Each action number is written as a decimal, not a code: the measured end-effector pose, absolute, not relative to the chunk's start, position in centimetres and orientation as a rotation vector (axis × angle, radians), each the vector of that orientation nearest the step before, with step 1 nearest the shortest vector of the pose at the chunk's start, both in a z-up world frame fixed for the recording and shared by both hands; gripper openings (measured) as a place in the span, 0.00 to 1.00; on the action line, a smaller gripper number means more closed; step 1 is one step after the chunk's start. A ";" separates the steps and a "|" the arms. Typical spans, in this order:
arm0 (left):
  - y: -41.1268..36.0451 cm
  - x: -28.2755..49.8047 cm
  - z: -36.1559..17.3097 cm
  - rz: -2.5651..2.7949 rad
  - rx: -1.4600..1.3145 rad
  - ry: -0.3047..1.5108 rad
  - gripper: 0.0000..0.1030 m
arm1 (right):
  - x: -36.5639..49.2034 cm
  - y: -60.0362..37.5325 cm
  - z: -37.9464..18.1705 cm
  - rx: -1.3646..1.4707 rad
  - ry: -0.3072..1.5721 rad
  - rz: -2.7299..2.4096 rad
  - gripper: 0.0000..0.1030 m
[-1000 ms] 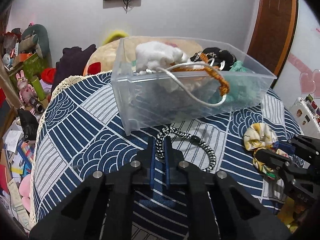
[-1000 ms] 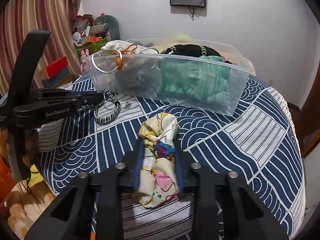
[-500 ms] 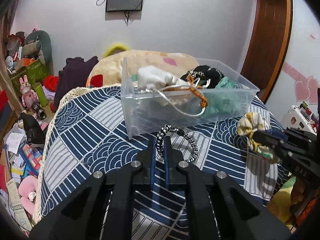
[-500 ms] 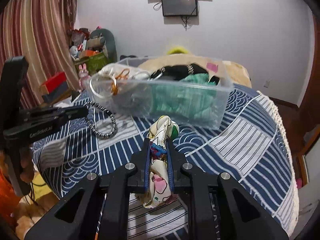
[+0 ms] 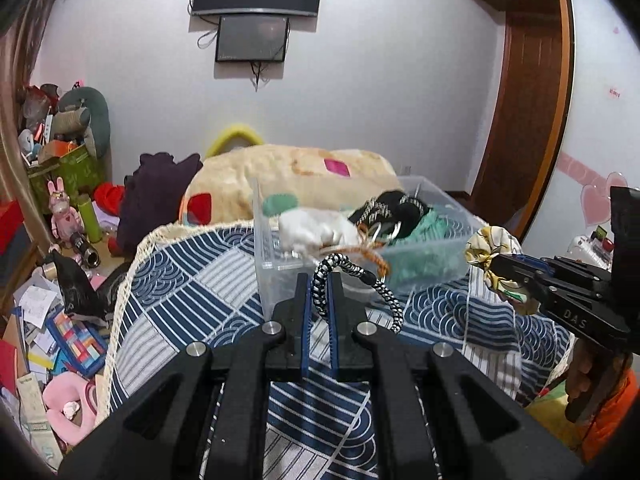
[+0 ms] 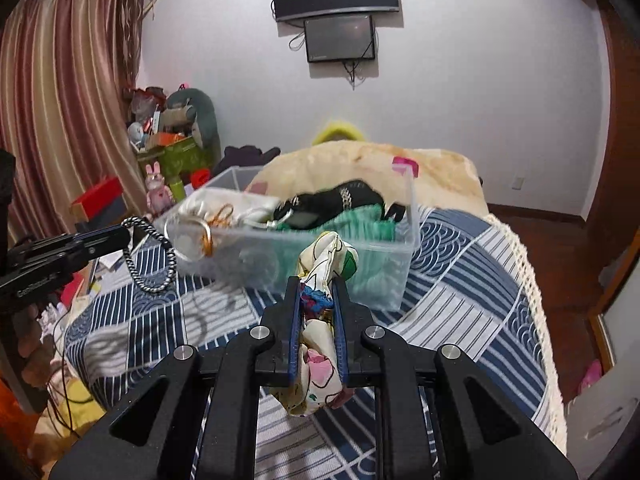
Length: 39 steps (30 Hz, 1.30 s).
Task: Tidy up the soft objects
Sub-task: 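Lower the bracelet into the box with the left gripper while the right drops the scrunchie in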
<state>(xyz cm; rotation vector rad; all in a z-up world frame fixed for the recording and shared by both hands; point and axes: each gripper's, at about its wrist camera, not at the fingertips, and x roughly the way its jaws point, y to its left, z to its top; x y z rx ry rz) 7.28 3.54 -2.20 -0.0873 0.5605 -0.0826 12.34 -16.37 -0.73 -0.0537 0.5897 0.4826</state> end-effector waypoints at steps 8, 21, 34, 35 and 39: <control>3.3 8.1 -0.4 -0.084 -0.088 0.515 0.06 | 13.5 -16.2 0.9 -0.044 0.534 0.476 0.13; 2.7 12.6 0.3 -0.090 -0.161 0.497 0.07 | 16.8 -15.3 2.8 -0.021 0.477 0.446 0.13; 1.7 16.7 -2.6 -0.084 -0.146 0.558 0.07 | 19.6 -14.1 0.6 -0.044 0.547 0.408 0.13; 1.7 16.9 -2.7 -0.086 -0.146 0.565 0.07 | 19.7 -14.0 0.3 -0.052 0.560 0.407 0.13; 1.3 17.4 -3.5 -0.094 -0.130 0.581 0.07 | 19.8 -13.9 -0.8 -0.069 0.592 0.402 0.13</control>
